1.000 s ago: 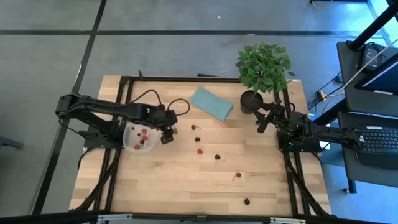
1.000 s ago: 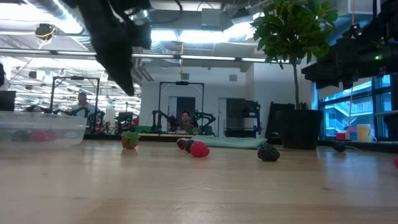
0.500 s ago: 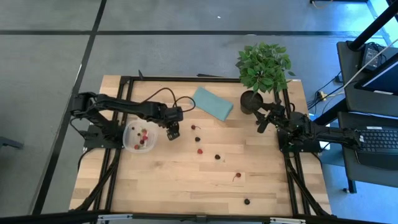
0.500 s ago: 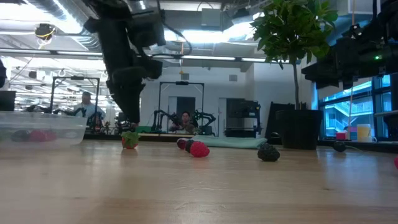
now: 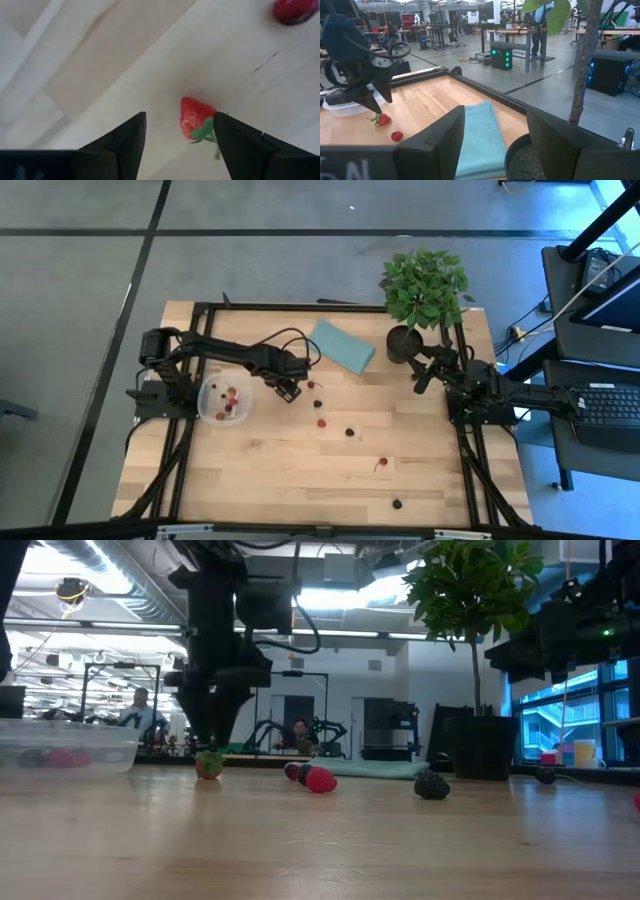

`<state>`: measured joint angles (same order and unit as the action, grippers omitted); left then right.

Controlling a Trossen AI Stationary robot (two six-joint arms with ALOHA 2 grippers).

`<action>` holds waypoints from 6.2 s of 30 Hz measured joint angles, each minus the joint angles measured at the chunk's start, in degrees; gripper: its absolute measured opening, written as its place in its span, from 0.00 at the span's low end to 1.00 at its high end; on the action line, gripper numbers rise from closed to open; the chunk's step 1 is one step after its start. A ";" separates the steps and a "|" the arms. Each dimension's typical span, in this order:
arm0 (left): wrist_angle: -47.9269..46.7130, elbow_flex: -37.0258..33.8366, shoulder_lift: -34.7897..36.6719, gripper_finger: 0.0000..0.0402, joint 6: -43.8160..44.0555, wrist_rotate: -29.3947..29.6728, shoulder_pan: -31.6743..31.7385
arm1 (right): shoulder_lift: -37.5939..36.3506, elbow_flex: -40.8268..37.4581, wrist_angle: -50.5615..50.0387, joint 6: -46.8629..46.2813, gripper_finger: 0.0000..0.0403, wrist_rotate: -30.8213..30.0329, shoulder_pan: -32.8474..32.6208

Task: Pick and placing Produce into tupperware
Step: Put the red strawberry into the transparent bin, then put the top red cherry into the transparent bin

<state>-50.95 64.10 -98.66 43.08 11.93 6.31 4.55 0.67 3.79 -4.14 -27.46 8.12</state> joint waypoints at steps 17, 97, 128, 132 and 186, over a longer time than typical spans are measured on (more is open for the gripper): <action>0.76 0.00 -0.27 0.55 15.32 -2.51 -2.19 | 1.77 0.00 -0.04 0.06 0.54 0.07 0.00; -20.93 -0.11 11.51 0.37 4.54 -3.85 -1.65 | 4.81 0.00 -0.02 -0.48 0.54 0.63 0.02; -12.86 -21.75 25.34 0.38 19.37 -5.41 -4.22 | 5.21 -0.02 -0.02 -1.54 0.54 0.63 0.02; -12.57 -21.75 25.34 0.38 19.33 -5.41 -4.22 | 5.21 -0.02 -0.02 -1.51 0.54 0.63 0.02; 37.35 -8.52 4.16 0.71 -46.55 -7.22 3.71 | 5.20 -0.02 0.36 2.85 0.54 0.48 0.02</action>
<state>-13.61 55.57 -94.50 -3.46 4.71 10.02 9.76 0.64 4.15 -1.29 -26.99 8.14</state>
